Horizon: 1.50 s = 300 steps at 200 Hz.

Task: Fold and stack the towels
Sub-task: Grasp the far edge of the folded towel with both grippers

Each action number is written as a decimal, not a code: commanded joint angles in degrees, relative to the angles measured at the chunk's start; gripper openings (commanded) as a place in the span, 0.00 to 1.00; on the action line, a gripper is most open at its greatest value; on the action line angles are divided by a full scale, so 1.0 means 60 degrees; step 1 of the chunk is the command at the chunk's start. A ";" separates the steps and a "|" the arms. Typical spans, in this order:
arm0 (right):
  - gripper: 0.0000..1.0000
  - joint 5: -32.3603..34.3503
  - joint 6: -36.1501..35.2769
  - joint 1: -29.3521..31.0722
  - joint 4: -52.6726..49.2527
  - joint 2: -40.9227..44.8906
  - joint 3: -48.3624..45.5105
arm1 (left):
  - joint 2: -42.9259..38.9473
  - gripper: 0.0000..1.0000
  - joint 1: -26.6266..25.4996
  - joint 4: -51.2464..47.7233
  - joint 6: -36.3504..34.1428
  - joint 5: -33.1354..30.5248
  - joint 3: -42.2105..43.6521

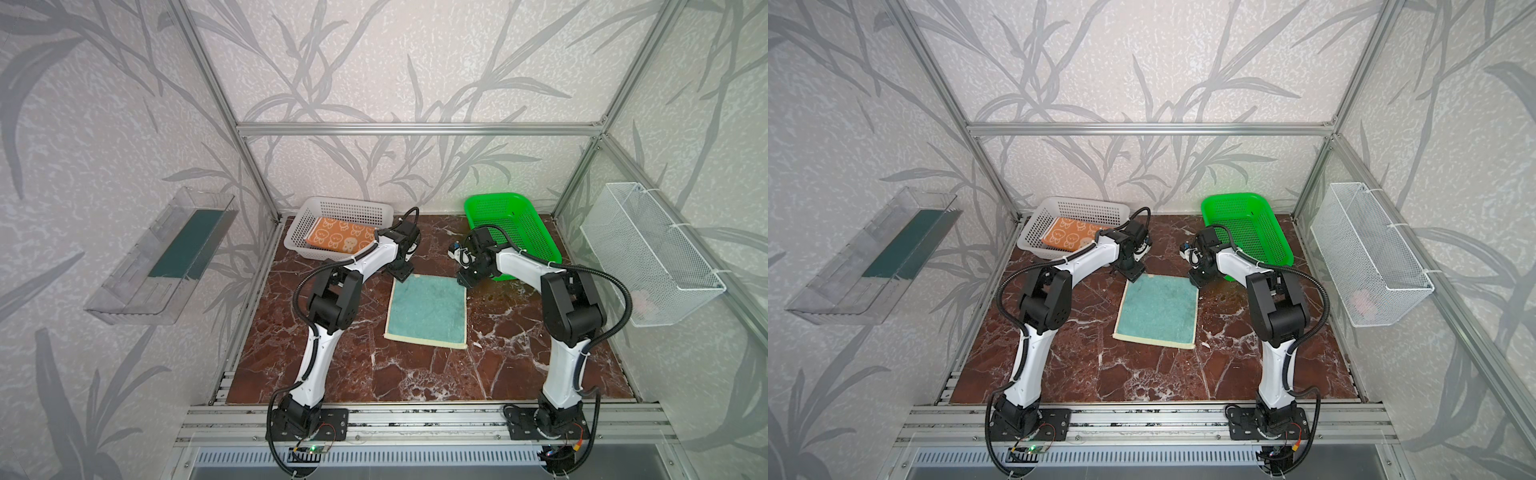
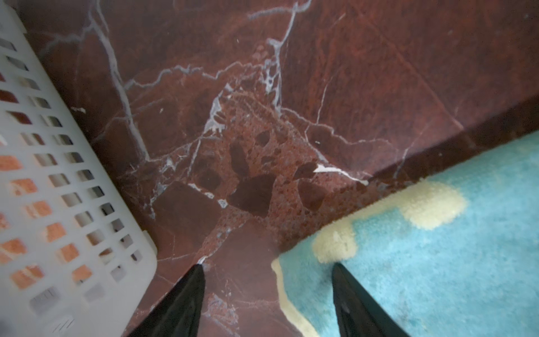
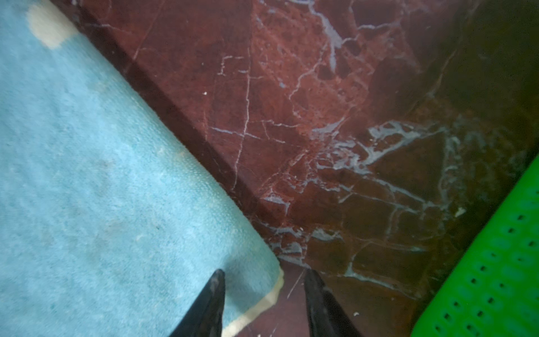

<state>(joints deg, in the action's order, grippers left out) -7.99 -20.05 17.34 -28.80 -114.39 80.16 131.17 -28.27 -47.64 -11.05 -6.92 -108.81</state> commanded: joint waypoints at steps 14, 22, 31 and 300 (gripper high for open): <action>0.42 0.0159 -0.0332 -0.0166 -0.0470 -0.0405 0.0484 | 0.0295 0.66 0.0055 -0.0514 -0.0327 0.0024 -0.0496; 0.42 0.0173 -0.0403 -0.0166 -0.0537 -0.0464 0.0544 | 0.0334 0.65 0.0054 -0.0524 -0.0330 0.0065 -0.0511; 0.42 0.0189 -0.0458 -0.0166 -0.0600 -0.0527 0.0605 | 0.0370 0.64 0.0065 -0.0541 -0.0327 0.0105 -0.0526; 0.00 -0.0311 -0.1038 -0.0166 -0.0939 -0.1024 0.0954 | 0.1363 0.00 0.0066 -0.1567 0.0355 0.0984 -0.0818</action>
<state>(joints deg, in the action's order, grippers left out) -10.15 -25.63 16.53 -35.20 -121.25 87.37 136.59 -28.01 -53.87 -10.13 -1.67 -115.15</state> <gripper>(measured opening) 0.051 0.047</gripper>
